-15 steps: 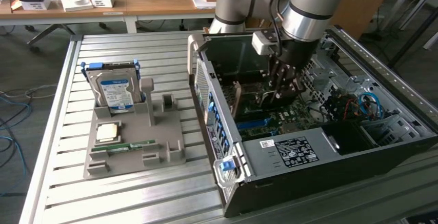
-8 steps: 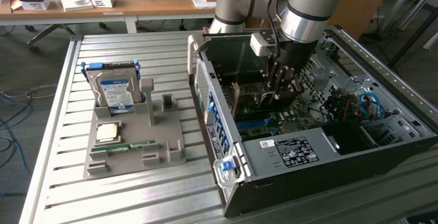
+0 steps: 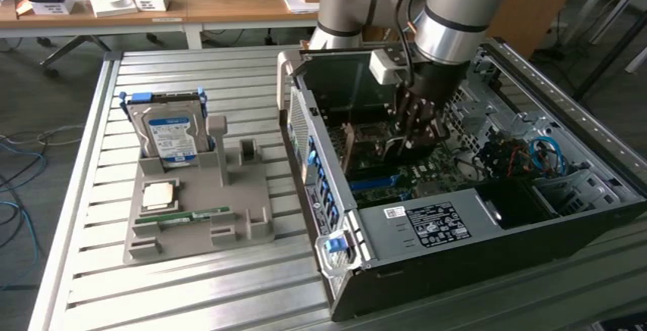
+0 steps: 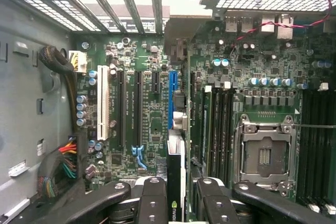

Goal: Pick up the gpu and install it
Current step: 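Insert the gpu into the slot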

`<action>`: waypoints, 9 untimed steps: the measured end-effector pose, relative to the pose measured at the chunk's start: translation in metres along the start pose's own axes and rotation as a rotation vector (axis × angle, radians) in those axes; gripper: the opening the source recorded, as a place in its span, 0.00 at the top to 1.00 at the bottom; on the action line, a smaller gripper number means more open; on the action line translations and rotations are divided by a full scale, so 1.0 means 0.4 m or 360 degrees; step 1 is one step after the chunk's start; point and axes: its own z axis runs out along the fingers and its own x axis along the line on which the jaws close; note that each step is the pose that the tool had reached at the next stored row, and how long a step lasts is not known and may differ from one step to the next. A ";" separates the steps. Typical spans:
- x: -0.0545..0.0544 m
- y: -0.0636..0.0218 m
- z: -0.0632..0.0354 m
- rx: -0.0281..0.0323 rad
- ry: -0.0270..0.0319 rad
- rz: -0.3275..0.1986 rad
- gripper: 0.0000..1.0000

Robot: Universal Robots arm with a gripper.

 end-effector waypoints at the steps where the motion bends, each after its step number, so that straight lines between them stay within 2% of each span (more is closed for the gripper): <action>1: 0.002 0.001 0.000 0.00000 0.00000 0.0000 0.73; 9: 0.010 0.005 0.000 0.00001 -0.00001 0.0000 0.73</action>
